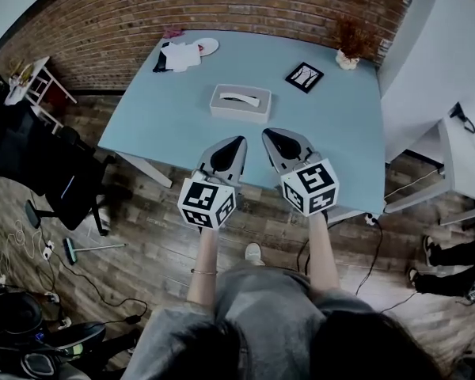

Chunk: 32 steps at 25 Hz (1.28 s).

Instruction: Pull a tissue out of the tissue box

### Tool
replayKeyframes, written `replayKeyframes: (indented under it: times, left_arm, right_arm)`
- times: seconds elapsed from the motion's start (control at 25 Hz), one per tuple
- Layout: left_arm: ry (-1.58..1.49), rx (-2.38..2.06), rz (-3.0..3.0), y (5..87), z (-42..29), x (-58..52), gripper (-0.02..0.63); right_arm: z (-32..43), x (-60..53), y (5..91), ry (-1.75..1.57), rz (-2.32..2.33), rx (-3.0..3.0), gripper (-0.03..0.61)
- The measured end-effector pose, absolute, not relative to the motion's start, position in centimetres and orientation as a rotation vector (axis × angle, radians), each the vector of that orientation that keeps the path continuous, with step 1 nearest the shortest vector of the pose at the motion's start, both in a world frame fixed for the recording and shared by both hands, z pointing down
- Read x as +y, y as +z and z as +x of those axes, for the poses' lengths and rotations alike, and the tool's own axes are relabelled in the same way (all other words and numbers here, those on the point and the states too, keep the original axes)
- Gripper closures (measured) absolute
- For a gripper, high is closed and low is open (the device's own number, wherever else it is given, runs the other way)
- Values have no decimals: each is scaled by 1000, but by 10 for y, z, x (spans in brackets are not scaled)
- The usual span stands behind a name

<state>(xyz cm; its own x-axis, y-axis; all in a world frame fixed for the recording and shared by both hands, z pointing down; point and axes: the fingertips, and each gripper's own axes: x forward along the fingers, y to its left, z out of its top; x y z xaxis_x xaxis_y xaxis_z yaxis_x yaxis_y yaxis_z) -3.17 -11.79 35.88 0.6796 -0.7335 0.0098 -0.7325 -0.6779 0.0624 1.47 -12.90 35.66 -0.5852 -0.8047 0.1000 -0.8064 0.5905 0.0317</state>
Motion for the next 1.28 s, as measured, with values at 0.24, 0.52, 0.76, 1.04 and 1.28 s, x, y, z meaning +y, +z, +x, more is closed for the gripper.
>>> replayKeyframes:
  times: [0.24,0.52,0.76,1.04,1.28]
  left_arm:
    - [-10,-1228,2813,366,-47,-146,611]
    - [10,-1228,2770,381,-47,-171,611]
    - [31,-1245,2733,393,-40,-206,611]
    - [32,-1297,2674,404,-39,-255,611]
    - [57,-1337,2611,420,-40,-284,611]
  right_arm:
    - [4,-152,365,41,1390,-2690,580]
    - [8,-181,377,90,1388,-2673,580]
    - [15,-223,388,137,1341,-2666,580]
    - [14,-269,400,149,1231,-2660,580]
    - [11,-302,417,180,1134,-2644,580]
